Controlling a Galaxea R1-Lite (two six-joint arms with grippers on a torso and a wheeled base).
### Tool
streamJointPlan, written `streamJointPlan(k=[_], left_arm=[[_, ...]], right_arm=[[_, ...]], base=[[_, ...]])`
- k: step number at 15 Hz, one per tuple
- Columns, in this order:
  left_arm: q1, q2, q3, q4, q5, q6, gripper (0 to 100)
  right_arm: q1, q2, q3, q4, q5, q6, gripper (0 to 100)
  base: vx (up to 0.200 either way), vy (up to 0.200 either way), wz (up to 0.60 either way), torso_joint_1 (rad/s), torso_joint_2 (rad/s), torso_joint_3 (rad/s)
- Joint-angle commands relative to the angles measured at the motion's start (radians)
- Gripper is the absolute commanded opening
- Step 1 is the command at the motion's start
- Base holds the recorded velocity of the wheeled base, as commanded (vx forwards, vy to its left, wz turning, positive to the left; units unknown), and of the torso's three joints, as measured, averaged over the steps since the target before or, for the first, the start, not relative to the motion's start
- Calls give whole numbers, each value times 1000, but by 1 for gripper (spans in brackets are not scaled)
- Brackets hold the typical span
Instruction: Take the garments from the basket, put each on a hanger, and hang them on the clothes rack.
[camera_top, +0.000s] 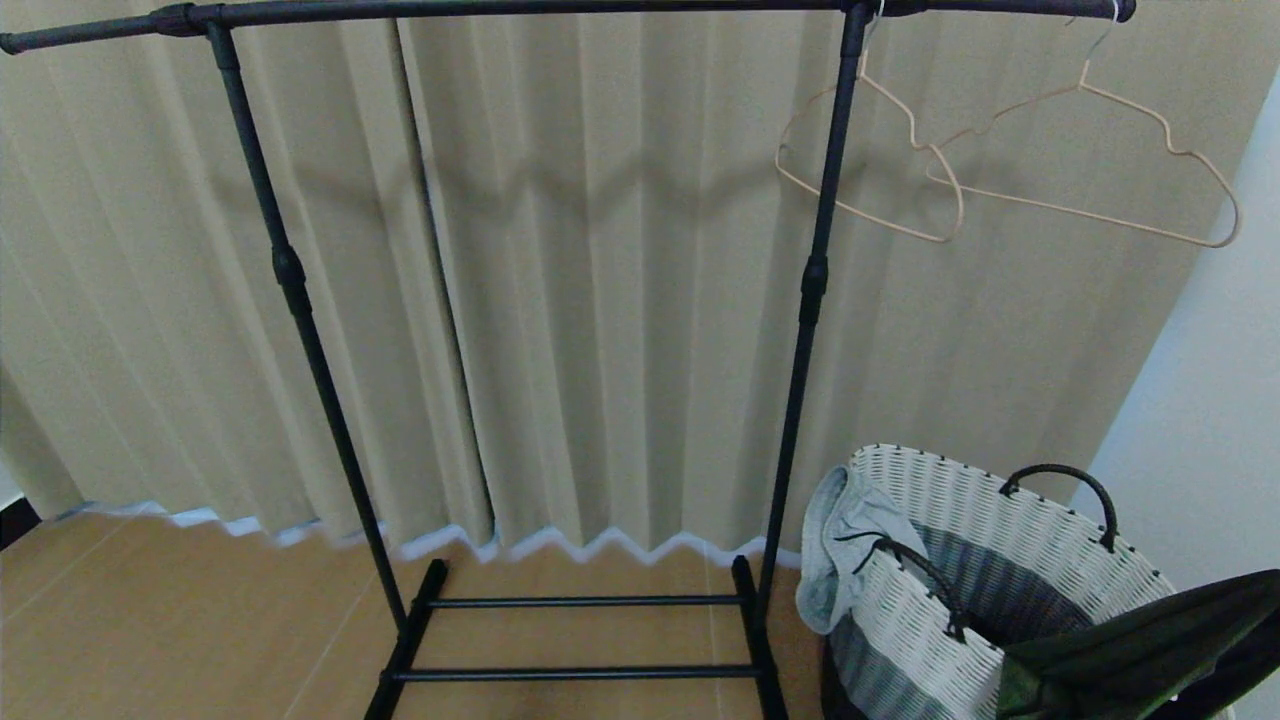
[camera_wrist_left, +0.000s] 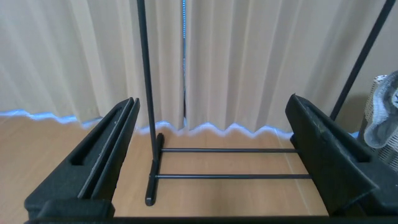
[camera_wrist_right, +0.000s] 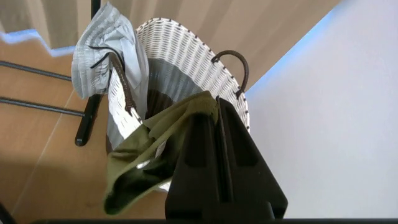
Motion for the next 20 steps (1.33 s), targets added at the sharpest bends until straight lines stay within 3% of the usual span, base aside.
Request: streamJointPlan(k=[1,5,12,20], left_arm=[[0,0,0,-1,1,0,100],[0,0,0,-1,1,0,100],[0,0,0,-1,1,1,100],[-1,2,0,-1,-1,4,100]], right_arm=[[2,1,0,-1,0,0,0],[3,1,4,1,0,0,0],[5,-5,27,-1,1,0,0],[19,0,15,-1,55,0,0]], base=[[0,0,0,0,0,0],[0,0,0,0,0,0],[0,200,0,0,4,2],[0,0,0,0,0,0]])
